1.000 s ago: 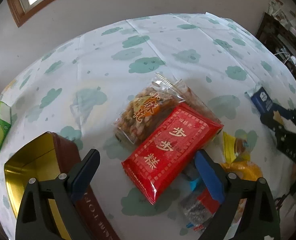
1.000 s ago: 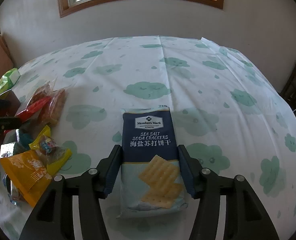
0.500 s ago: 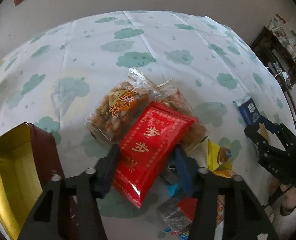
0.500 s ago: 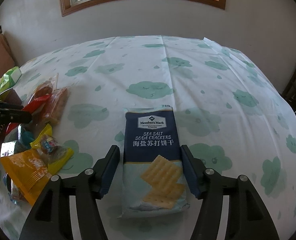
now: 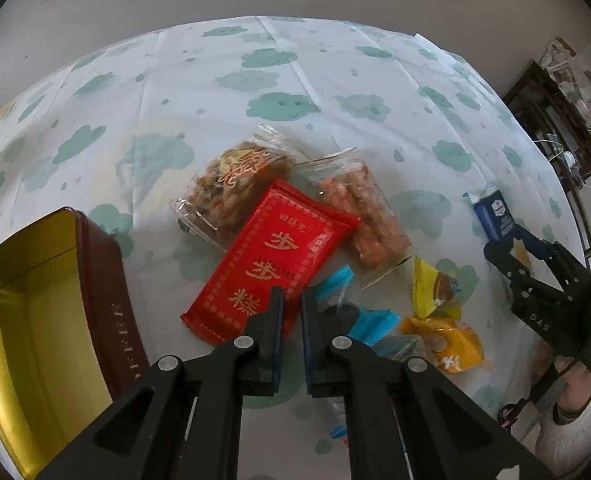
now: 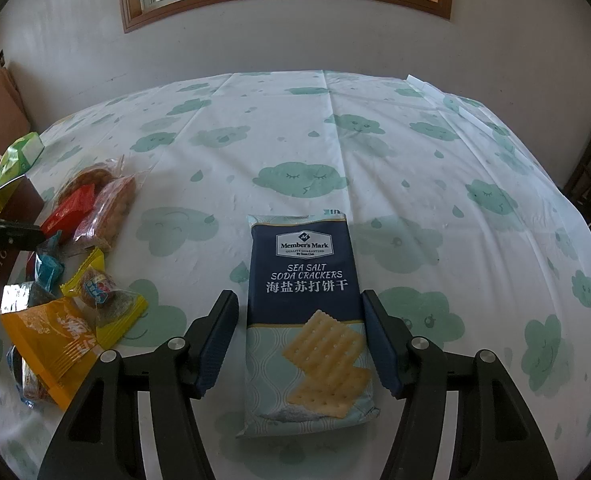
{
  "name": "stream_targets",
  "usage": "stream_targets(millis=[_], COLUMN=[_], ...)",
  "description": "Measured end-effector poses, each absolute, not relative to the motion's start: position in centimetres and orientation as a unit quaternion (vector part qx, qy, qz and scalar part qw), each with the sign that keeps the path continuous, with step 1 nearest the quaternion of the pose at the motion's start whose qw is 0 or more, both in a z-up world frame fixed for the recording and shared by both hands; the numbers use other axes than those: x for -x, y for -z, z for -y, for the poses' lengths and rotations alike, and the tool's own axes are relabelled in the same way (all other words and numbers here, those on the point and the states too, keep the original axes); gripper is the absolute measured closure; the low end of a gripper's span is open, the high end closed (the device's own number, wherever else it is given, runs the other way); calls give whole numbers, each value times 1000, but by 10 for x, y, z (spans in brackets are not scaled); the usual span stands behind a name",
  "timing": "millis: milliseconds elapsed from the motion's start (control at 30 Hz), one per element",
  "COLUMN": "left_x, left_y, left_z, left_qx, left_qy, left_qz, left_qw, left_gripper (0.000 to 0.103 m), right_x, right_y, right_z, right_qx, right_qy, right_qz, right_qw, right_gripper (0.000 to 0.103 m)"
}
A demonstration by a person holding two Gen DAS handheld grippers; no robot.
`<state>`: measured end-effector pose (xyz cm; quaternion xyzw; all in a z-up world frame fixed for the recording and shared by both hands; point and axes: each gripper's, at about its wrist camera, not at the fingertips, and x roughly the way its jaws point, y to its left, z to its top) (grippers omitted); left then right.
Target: Organize snacks
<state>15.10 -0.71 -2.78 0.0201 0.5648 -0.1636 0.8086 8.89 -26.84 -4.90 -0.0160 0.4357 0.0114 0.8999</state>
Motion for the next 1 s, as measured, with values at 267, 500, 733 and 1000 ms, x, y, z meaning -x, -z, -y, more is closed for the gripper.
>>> stream_targets(millis=[267, 500, 733, 1000], left_x=[-156, -162, -171, -179], left_y=[23, 30, 36, 45], left_z=[2, 10, 13, 14], left_qx=[-50, -99, -105, -87], left_qy=[141, 144, 140, 133], left_qz=[-559, -558, -561, -570], left_qw=[815, 811, 809, 806], left_gripper=[65, 57, 51, 49], right_x=[-89, -89, -89, -89], right_y=[49, 50, 50, 50], right_z=[267, 266, 266, 266], right_qx=[17, 18, 18, 19], right_qy=[-14, -15, -15, -16], right_qz=[-436, -436, -436, -436], right_qw=[900, 900, 900, 900], right_gripper=[38, 36, 34, 33])
